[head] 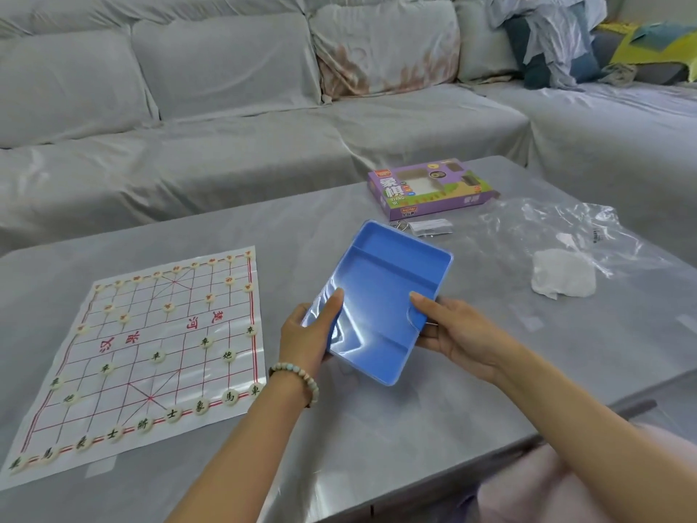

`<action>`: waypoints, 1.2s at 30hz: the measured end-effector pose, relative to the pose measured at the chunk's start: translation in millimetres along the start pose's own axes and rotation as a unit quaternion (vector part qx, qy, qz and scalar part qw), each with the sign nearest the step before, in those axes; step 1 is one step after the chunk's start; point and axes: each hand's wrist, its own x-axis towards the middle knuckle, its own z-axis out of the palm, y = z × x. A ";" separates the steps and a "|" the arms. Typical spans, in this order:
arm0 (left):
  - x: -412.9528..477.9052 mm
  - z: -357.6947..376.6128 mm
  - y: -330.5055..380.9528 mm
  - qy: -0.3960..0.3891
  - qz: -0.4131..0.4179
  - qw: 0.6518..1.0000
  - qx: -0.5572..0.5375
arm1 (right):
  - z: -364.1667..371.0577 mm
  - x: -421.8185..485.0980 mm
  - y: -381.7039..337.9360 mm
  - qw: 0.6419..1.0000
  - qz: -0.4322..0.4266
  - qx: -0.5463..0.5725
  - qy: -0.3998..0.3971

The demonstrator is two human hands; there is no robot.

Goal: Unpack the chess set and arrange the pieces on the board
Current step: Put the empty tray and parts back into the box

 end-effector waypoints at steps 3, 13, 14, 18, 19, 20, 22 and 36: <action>-0.4 -1.5 -1.5 -0.021 0.011 0.999 0.037 | -1.3 2.6 1.9 1.000 0.008 -0.004 0.015; 5.1 37.3 6.4 0.011 0.009 1.000 0.016 | -12.4 8.0 -1.3 1.000 0.012 0.012 0.024; 7.0 43.0 9.1 0.007 0.013 1.000 0.012 | -17.3 9.6 -5.7 0.999 0.022 0.035 0.023; 15.4 71.6 21.5 -0.014 0.024 1.000 0.013 | -40.8 18.0 -31.9 0.992 0.063 0.102 0.036; 18.0 79.5 23.5 -0.015 0.029 0.999 0.014 | -47.1 20.2 -36.4 0.991 0.066 0.103 0.045; 20.7 87.4 24.3 -0.016 0.034 0.999 0.014 | -53.7 22.4 -39.2 0.991 0.064 0.100 0.055; 24.9 103.1 22.3 -0.025 0.045 0.999 0.018 | -67.9 25.5 -42.6 0.992 0.048 0.080 0.086; 24.4 96.0 -42.3 -0.163 0.308 0.760 0.549 | -137.0 -1.8 -61.5 0.935 -0.110 -0.105 0.322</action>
